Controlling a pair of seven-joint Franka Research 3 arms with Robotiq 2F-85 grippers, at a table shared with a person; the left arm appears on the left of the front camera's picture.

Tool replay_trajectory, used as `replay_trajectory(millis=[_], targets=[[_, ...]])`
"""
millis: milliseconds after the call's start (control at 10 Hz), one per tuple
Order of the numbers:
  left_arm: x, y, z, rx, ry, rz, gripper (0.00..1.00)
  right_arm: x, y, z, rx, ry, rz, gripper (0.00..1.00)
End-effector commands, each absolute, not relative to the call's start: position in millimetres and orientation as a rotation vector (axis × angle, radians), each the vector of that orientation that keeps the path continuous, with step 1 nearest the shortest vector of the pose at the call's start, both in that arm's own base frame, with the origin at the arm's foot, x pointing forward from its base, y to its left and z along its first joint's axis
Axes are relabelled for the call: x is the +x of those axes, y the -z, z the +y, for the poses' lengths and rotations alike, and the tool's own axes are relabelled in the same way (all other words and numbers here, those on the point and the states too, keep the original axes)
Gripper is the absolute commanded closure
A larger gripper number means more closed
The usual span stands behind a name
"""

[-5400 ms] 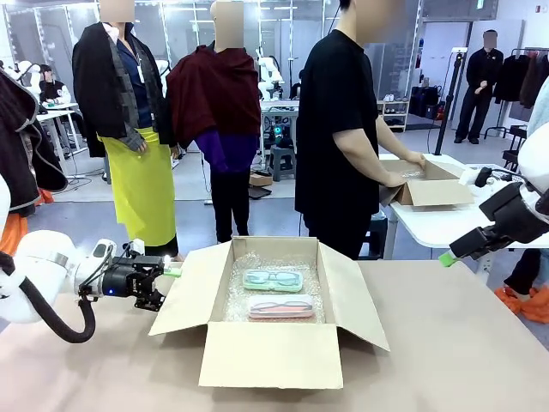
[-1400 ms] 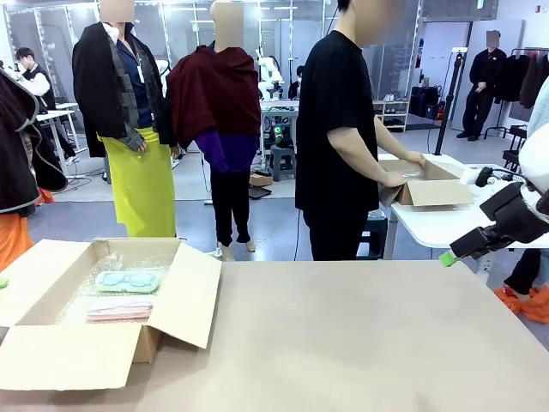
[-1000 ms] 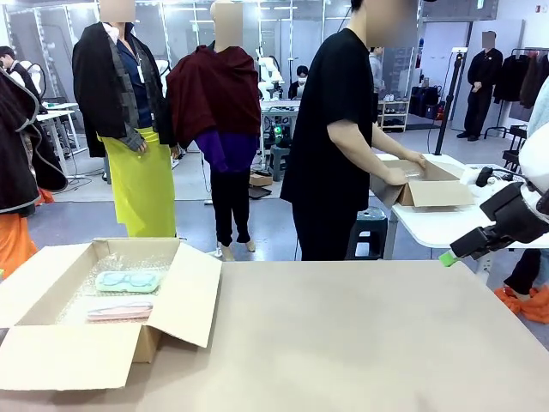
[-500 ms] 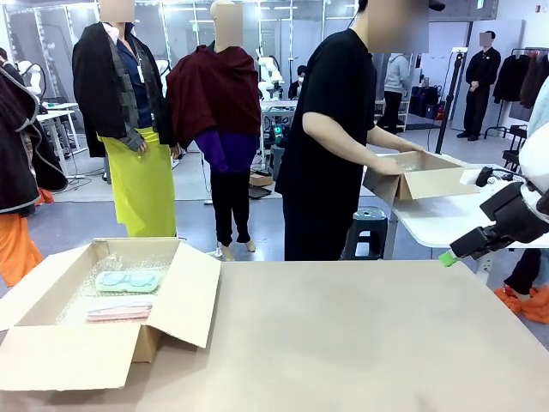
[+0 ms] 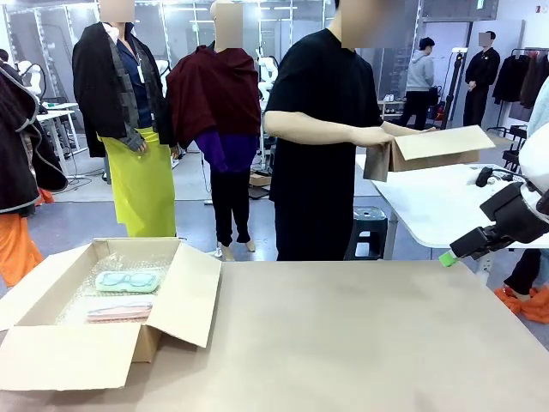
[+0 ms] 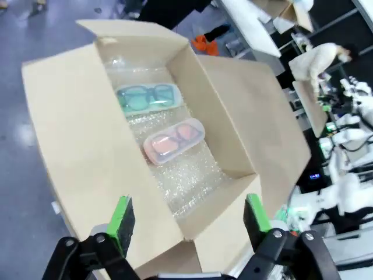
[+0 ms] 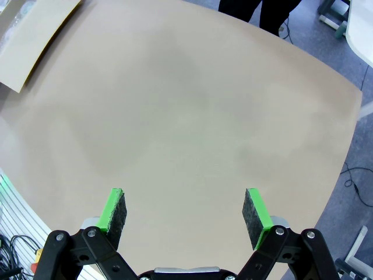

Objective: Pack the glasses set securely to prepare it for shipping.
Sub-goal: Position the Package Box on the left side of the table.

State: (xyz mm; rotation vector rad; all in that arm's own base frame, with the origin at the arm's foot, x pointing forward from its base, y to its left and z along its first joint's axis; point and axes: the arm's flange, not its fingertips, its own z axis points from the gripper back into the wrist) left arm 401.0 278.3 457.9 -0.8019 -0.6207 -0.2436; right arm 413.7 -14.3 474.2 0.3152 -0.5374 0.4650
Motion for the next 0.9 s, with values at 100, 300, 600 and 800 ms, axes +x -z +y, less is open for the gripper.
replay_trajectory(millis=[100,300,600,800], targets=[[380,-471,235,-0.675,0.302,-0.647,0.05,413,-475,-13,0.307,-0.465,-0.539,0.00],[380,-477,214,-0.631,0.317,-0.630,0.05,413,-475,-13,0.307,-0.465,-0.539,0.00],[374,-495,174,-0.558,0.392,-0.631,0.05,413,-475,-13,0.307,-0.465,-0.539,0.00],[378,-510,127,-0.489,0.495,-0.622,0.05,413,-475,-13,0.307,-0.465,-0.539,0.00]])
